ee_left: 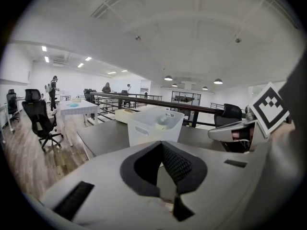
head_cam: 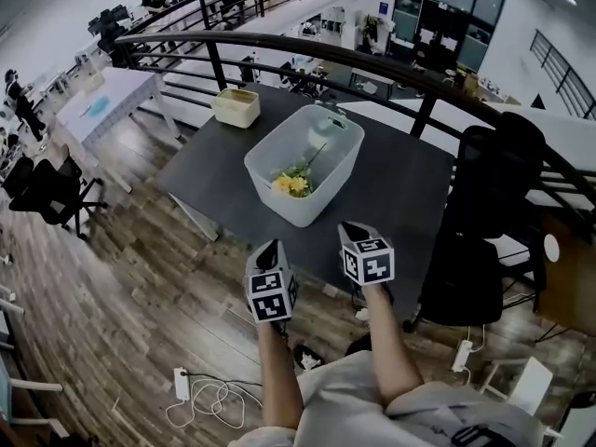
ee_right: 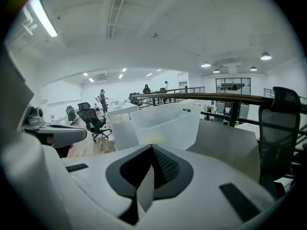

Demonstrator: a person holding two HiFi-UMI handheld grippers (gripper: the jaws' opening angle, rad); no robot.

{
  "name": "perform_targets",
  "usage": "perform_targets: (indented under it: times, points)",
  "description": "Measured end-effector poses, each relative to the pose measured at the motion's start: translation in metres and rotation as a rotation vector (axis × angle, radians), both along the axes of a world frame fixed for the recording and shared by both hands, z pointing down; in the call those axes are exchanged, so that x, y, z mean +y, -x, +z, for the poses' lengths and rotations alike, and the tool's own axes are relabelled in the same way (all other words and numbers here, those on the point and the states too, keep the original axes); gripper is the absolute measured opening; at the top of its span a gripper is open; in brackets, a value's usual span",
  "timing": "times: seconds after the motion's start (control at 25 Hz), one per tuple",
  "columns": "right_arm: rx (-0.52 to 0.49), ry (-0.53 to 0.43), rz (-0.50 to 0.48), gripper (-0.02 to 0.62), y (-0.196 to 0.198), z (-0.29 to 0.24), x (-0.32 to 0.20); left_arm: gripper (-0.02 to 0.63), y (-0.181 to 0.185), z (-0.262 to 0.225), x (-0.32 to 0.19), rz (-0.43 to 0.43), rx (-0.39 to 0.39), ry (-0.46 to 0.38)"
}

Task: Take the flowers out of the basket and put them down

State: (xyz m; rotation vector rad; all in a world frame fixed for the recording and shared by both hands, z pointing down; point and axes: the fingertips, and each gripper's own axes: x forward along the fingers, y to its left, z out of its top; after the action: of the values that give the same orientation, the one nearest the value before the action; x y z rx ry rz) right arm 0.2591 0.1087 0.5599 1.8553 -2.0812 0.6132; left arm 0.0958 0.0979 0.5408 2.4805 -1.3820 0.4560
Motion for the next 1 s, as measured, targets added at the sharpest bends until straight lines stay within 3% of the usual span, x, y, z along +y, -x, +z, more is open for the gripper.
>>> perform_targets:
  times: [0.16,0.36,0.52,0.68,1.0]
  points:
    - [0.003,-0.005,0.005,0.015,0.023,0.0,-0.003,0.02,0.022,0.001,-0.004,0.018,-0.008,-0.025]
    - [0.016,-0.019,0.024,0.014,0.019,-0.013,-0.011,0.02,0.028,-0.012,-0.009,0.037,-0.002,-0.03]
    - [-0.02,-0.02,-0.022,0.014,0.029,-0.009,-0.02,0.02,0.045,-0.004,-0.013,0.02,-0.011,-0.024]
    - [-0.019,-0.016,-0.039,0.014,0.036,-0.008,-0.044,0.02,0.059,0.004,-0.035,0.003,-0.027,-0.011]
    - [-0.02,-0.015,-0.055,0.014,0.045,-0.013,-0.109,0.02,0.051,-0.007,-0.097,0.033,-0.026,-0.03]
